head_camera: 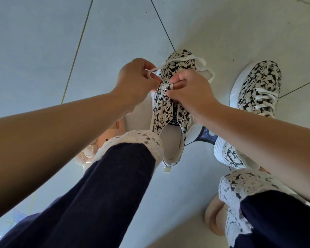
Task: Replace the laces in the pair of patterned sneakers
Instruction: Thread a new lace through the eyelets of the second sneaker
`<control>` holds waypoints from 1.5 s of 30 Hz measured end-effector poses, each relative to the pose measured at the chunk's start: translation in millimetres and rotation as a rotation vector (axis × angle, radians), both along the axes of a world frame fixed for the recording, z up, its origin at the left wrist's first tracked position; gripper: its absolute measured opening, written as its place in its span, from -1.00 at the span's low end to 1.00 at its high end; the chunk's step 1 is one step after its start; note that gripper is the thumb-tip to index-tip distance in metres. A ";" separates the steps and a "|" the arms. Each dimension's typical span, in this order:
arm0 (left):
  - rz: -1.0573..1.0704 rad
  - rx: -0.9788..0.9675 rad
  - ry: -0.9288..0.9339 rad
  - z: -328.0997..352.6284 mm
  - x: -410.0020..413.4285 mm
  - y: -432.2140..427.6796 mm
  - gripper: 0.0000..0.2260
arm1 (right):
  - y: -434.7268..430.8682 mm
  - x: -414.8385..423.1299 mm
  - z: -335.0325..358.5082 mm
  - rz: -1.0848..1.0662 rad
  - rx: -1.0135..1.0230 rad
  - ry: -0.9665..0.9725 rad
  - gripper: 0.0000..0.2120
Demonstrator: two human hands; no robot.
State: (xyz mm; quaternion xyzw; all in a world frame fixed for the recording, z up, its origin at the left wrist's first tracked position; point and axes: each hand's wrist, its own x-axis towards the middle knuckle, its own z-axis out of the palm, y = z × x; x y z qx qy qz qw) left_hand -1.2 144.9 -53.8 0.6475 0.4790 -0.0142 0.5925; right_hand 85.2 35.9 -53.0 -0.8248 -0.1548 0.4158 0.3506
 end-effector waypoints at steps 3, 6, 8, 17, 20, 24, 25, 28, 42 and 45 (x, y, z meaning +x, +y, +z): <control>-0.016 -0.004 0.002 -1.4 0.7 -2.3 -0.75 | 1.1 0.9 -0.4 -0.029 0.007 0.060 -0.72; -0.026 0.046 0.023 -2.8 2.2 -4.7 -0.75 | 1.8 1.8 -0.1 -0.042 0.006 0.076 -0.72; 0.005 0.079 0.037 -3.7 3.2 -2.8 -0.76 | 0.5 -0.1 0.5 -0.049 0.013 0.072 -0.71; 0.031 0.109 0.076 -7.9 6.8 -6.9 -0.77 | -3.3 -7.8 -5.5 -0.208 0.078 0.130 -0.62; 0.021 0.152 0.094 -7.9 10.7 -6.2 -0.80 | -3.5 -8.4 -7.1 -0.204 0.088 0.127 -0.62; -0.046 0.219 0.097 -7.5 12.8 -3.9 -0.82 | -3.9 -7.7 -7.4 -0.192 0.089 0.128 -0.61; -0.056 0.231 0.097 -7.6 12.6 -3.3 -0.82 | -4.2 -7.4 -7.0 -0.187 0.090 0.126 -0.61; -0.077 0.263 0.088 -8.7 12.3 -2.1 -0.84 | -5.4 -6.8 -6.3 -0.168 0.094 0.116 -0.61; -0.316 0.387 0.121 -7.6 23.0 5.2 -0.86 | -13.0 -2.5 -4.4 0.071 0.078 -0.173 -0.71; -0.287 0.328 0.117 -6.5 26.4 4.5 -0.84 | -11.0 -3.4 -7.5 0.040 0.023 -0.314 -0.70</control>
